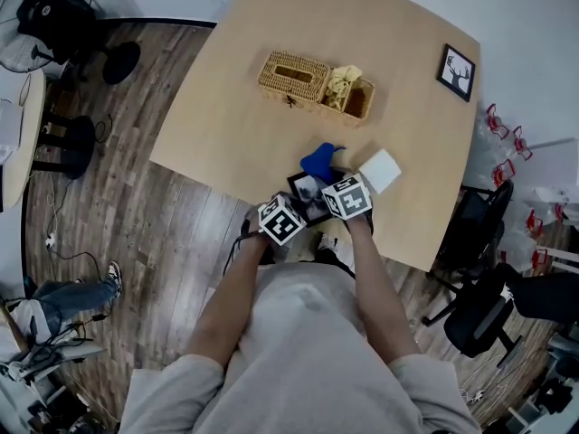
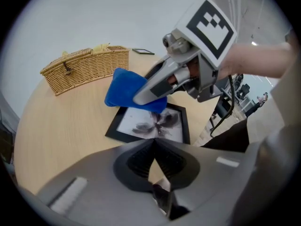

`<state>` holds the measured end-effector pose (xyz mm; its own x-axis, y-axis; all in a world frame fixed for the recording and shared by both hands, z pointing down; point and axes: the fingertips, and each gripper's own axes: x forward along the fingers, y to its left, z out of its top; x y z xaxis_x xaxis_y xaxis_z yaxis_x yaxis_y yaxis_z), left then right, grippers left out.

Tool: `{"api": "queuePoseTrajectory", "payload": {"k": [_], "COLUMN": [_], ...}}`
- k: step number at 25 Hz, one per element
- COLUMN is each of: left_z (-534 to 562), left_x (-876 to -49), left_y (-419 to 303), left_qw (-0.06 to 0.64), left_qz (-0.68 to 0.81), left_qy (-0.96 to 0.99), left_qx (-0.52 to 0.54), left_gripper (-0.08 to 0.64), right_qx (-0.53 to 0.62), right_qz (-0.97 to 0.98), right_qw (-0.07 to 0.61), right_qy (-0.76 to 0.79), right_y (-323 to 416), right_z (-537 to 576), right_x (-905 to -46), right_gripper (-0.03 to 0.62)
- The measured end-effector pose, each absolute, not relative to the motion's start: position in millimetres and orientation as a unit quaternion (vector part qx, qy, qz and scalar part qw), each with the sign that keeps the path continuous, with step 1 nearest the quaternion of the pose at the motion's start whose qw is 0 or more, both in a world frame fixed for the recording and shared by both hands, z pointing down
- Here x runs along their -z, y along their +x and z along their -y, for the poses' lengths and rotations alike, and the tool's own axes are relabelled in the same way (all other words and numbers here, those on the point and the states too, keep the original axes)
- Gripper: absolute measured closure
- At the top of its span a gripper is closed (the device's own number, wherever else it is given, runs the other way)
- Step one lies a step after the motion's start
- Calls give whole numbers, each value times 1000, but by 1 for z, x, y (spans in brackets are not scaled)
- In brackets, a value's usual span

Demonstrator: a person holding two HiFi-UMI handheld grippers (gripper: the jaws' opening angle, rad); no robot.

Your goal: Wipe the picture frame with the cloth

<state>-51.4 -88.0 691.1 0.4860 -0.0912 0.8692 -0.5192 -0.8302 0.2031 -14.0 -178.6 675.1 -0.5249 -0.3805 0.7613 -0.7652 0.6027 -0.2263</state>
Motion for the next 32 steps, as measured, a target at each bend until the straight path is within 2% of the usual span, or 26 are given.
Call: {"api": "queuePoseTrajectory", "payload": {"k": [32], "left_z": [89], "left_x": [-692], "left_y": [-52], "left_qw": [229], "left_qz": [193], "left_qy": [827], "left_qx": [-476], "left_gripper": [506], "right_qx": [-278], "right_qz": [817], "right_qw": [351], "right_qy": [364], "right_y": [25], "right_z": [120], "right_x": [-681], "right_gripper": [486]}}
